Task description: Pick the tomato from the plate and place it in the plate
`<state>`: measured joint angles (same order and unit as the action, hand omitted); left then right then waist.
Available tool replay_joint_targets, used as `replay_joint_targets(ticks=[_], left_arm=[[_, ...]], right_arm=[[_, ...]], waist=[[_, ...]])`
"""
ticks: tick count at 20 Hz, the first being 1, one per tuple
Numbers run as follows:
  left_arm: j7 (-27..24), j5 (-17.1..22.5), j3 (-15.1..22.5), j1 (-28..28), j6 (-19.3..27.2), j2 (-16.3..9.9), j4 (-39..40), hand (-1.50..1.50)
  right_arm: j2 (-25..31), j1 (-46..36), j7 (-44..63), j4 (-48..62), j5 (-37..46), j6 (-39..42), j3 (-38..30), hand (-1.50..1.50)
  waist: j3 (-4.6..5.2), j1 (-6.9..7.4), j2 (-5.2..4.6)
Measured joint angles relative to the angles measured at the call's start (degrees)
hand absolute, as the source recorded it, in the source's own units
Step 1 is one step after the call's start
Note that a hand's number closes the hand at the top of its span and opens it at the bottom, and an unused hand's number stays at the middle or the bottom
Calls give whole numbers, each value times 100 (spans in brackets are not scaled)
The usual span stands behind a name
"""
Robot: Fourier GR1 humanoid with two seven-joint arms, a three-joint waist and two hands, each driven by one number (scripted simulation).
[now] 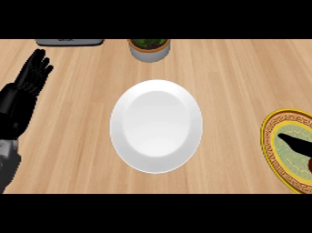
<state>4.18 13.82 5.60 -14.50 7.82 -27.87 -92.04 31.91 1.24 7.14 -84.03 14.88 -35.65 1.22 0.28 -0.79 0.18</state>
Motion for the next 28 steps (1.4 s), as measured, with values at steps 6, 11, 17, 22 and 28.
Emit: replay_joint_targets(ticks=[6,11,17,22,28], left_arm=[[56,-7,-14,-24,-55,-24,-4,0],[84,-35,8,-71,-63,35,2,0],[28,-156,-19,-6,-98,196,7,0],[107,-143,-244,58,-298,184,-131,0],[119,-264,-325,92,-387,303,-151,0]], right_arm=[[991,224,2139,-312,364,1301,304,-150],[1464,81,3785,-789,124,2671,643,-150],[1647,-23,4859,-1188,-247,3671,605,-150],[1591,-129,5044,-947,-33,3973,501,-150],[1402,-63,5096,-522,230,4153,495,-150]], waist=[[19,28,-5],[8,81,-12],[-14,72,-13],[-23,90,-14],[-27,84,-17]])
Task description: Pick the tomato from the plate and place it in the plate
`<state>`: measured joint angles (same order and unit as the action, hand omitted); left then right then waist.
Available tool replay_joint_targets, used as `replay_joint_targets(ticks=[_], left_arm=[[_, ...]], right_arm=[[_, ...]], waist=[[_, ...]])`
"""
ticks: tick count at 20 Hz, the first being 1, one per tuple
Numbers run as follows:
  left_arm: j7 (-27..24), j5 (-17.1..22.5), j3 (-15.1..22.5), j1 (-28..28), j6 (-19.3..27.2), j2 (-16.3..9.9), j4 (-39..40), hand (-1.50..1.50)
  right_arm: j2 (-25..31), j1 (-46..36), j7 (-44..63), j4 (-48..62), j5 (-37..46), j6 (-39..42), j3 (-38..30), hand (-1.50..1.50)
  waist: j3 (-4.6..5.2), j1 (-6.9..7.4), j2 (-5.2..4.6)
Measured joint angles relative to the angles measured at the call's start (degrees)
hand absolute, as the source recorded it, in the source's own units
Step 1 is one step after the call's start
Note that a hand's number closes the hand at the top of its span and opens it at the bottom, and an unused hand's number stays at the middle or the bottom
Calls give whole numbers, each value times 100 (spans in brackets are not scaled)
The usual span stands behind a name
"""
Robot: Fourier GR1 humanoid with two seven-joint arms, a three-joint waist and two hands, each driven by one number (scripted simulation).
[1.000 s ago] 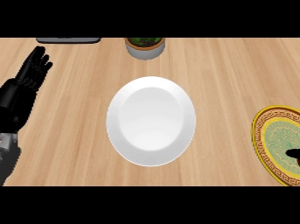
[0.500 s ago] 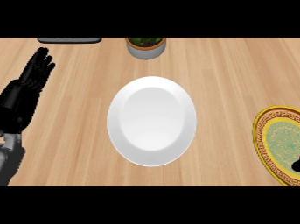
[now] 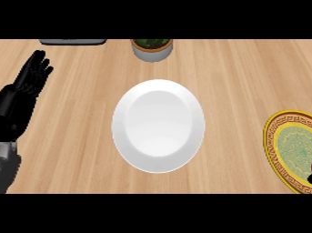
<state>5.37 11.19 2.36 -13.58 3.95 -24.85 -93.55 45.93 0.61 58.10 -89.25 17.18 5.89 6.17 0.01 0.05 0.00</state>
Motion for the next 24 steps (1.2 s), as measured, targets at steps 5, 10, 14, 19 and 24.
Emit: replay_joint_targets(ticks=[5,10,14,19,24], left_arm=[[-47,-80,-140,-113,-186,98,222,0],[-64,-250,-227,-252,-281,263,364,0],[-27,-374,-271,-245,-305,394,322,0],[55,-434,-421,-280,-446,441,294,0],[42,-524,-458,-275,-475,550,317,0]], right_arm=[[-241,-12,-95,417,180,144,-138,-150],[-462,-41,-403,830,361,333,-336,-150],[-731,1,-698,1186,554,354,-401,-150],[-938,-13,-1086,1778,867,312,-542,-150],[-1060,-189,-1528,2116,1349,-123,-576,150]], waist=[[-1,-10,-2],[-3,-15,-2],[-1,-11,-1],[3,-6,1],[53,-8,20]])
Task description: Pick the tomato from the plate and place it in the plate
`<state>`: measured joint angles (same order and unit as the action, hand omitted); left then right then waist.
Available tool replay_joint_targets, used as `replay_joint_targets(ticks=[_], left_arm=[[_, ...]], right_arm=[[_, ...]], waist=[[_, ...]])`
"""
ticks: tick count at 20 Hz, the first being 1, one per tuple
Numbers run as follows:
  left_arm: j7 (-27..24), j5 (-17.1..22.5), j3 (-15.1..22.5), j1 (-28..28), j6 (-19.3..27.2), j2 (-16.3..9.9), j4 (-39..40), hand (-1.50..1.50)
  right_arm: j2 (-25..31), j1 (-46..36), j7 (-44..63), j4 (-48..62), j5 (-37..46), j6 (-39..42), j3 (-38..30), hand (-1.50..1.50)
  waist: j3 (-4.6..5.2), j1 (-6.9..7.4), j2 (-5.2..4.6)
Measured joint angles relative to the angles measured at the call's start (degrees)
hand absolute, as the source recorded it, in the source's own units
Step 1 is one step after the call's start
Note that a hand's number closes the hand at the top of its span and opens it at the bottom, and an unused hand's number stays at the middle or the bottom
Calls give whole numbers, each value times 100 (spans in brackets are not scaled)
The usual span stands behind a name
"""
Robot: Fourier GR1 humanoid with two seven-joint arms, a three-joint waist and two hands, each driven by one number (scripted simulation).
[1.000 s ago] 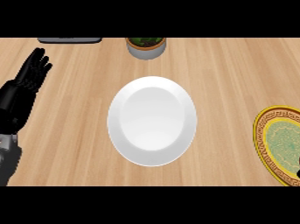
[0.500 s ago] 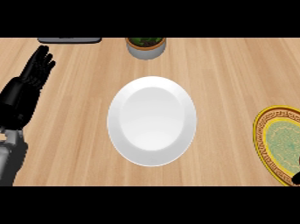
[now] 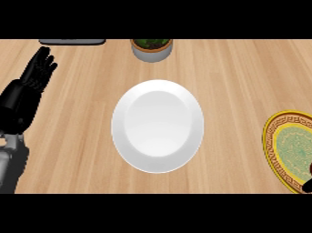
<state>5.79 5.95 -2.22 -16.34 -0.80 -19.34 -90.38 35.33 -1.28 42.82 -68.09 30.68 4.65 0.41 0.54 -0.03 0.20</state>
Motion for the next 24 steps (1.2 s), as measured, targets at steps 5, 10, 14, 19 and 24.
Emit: replay_joint_targets(ticks=[5,10,14,19,24], left_arm=[[99,-89,21,-50,31,65,-84,0],[52,-70,115,-56,-44,137,-93,0],[44,-67,118,-59,-68,142,-91,0],[154,-98,118,-3,-20,166,-249,0],[139,-98,-9,-52,-51,108,-111,0]], right_arm=[[7,-195,-410,249,675,-619,135,150],[455,-596,-2122,217,918,-461,616,150],[761,-979,-3656,389,1037,-661,811,150],[873,-1482,-5291,833,864,-952,683,150],[692,-1794,-6310,616,311,-720,516,150]], waist=[[-5,14,-3],[-51,208,-52],[-73,268,-74],[-72,200,-56],[-61,72,-32]])
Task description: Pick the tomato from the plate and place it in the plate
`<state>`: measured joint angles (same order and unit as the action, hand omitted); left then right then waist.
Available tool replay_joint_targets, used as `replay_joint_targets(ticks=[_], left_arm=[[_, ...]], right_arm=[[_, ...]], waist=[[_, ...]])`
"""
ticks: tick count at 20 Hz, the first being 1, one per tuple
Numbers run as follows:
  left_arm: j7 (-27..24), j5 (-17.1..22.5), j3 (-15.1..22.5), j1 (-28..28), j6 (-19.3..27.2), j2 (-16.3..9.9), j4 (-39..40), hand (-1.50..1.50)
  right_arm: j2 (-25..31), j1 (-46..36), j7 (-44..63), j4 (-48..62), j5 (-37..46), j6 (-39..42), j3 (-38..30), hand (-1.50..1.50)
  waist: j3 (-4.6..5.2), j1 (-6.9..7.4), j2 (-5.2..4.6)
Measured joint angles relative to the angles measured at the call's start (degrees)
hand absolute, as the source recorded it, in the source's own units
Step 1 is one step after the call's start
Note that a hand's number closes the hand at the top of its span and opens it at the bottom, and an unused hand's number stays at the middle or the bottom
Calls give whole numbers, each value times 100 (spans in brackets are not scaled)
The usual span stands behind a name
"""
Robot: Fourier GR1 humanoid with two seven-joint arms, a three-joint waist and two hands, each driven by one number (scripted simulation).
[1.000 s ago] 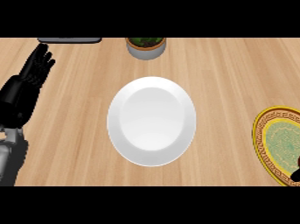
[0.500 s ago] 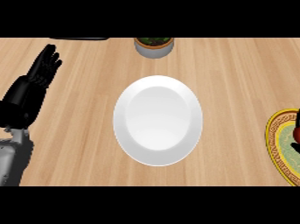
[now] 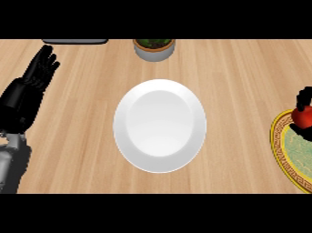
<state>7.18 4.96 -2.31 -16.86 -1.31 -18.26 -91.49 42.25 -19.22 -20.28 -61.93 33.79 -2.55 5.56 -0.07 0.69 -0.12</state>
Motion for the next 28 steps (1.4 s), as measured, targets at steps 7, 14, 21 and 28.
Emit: replay_joint_targets(ticks=[7,14,21,28], left_arm=[[-108,45,-148,152,-94,-62,51,0],[-121,-60,-138,97,-95,54,78,0],[34,-97,-157,191,-136,89,-205,0],[-30,-103,-281,18,-235,82,28,0]], right_arm=[[-346,-11,-499,-1165,-1142,817,-231,150],[-803,-108,525,-2584,-1464,1495,-43,150],[-1841,-607,1802,-3151,-1200,1622,622,150],[-3067,-1282,2673,-2565,-591,1419,1298,150]], waist=[[10,-107,38],[11,-96,29],[10,-37,23],[10,-20,9]])
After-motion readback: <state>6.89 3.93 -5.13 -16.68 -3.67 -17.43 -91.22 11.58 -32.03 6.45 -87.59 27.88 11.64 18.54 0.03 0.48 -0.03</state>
